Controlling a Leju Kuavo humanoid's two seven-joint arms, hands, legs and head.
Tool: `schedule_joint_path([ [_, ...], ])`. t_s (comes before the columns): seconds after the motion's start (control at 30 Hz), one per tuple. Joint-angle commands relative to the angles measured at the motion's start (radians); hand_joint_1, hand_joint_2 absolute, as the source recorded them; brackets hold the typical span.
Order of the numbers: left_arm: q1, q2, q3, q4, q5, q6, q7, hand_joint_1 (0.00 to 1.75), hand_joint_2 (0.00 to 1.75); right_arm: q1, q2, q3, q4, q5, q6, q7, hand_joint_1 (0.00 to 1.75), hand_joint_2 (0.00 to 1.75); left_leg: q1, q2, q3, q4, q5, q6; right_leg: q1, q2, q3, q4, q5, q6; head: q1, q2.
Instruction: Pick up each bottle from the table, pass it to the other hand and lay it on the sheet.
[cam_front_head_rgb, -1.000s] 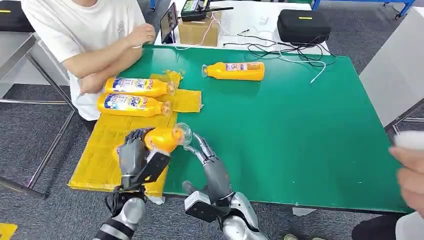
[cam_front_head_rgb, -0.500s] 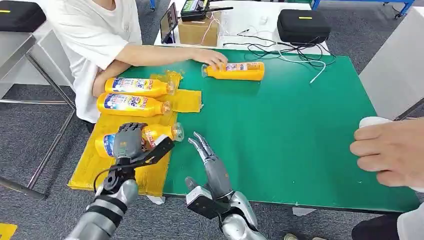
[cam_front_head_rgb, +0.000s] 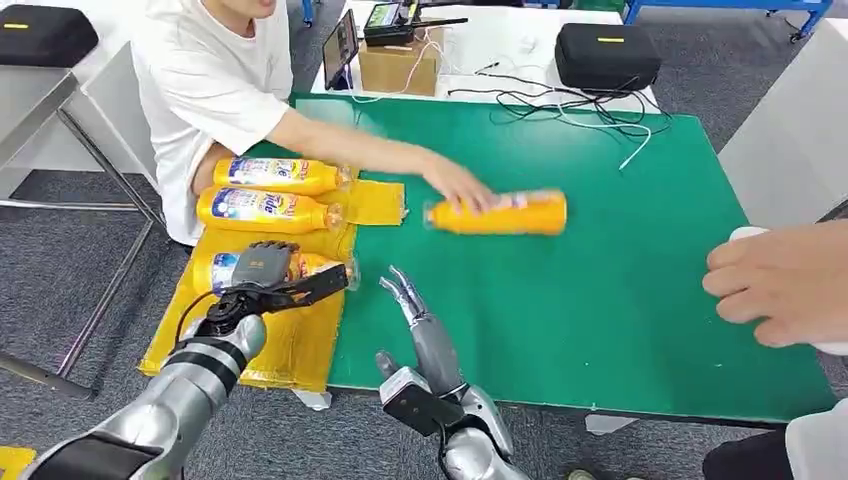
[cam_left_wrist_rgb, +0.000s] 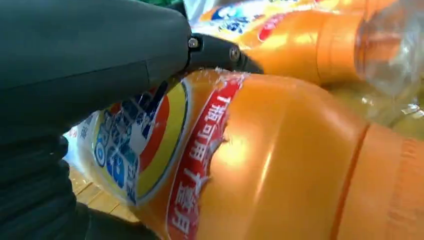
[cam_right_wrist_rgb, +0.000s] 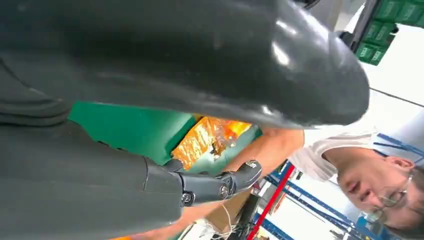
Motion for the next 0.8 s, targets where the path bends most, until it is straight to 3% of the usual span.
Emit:
schedule_joint_path([
  [0.03, -0.029, -0.001, 0.007, 0.144, 0.107, -0.106, -0.069, 0.00, 1.75, -0.041, 0.003, -0.022, 0.093, -0.013, 0.003, -0.015, 0.00, 0.00, 0.001, 0.004, 0.002, -0.001, 0.001, -0.002, 0.001, 0.003, 0.001, -0.001, 0.002, -0.003, 0.000, 0.000],
  [0.33, -0.018, 0.001, 0.031, 0.057, 0.243, -0.097, -0.157, 0.00, 1.75, -0.037, -0.004, -0.011, 0.088, -0.018, -0.012, -0.025, 0.00, 0.00, 0.001, 0.002, 0.005, -0.001, 0.001, -0.002, 0.001, 0.002, 0.005, -0.001, 0.001, -0.002, 0.000, 0.000],
  [0.53, 0.151, 0.015, 0.037, -0.339, 0.572, -0.111, -0.292, 0.00, 1.75, -0.016, -0.027, -0.015, 0.078, -0.021, -0.042, -0.028, 0.00, 0.00, 0.002, 0.003, 0.004, -0.001, 0.001, -0.002, 0.002, 0.003, 0.004, -0.002, 0.002, -0.003, 0.000, 0.000],
  [0.8, 0.310, 0.066, 0.020, -0.719, 0.843, -0.068, -0.323, 0.00, 1.75, -0.003, -0.044, -0.003, 0.085, 0.013, -0.086, -0.035, 0.00, 0.00, 0.002, 0.004, -0.001, 0.001, -0.001, -0.002, 0.002, 0.002, -0.001, 0.000, 0.000, -0.003, 0.000, 0.000],
])
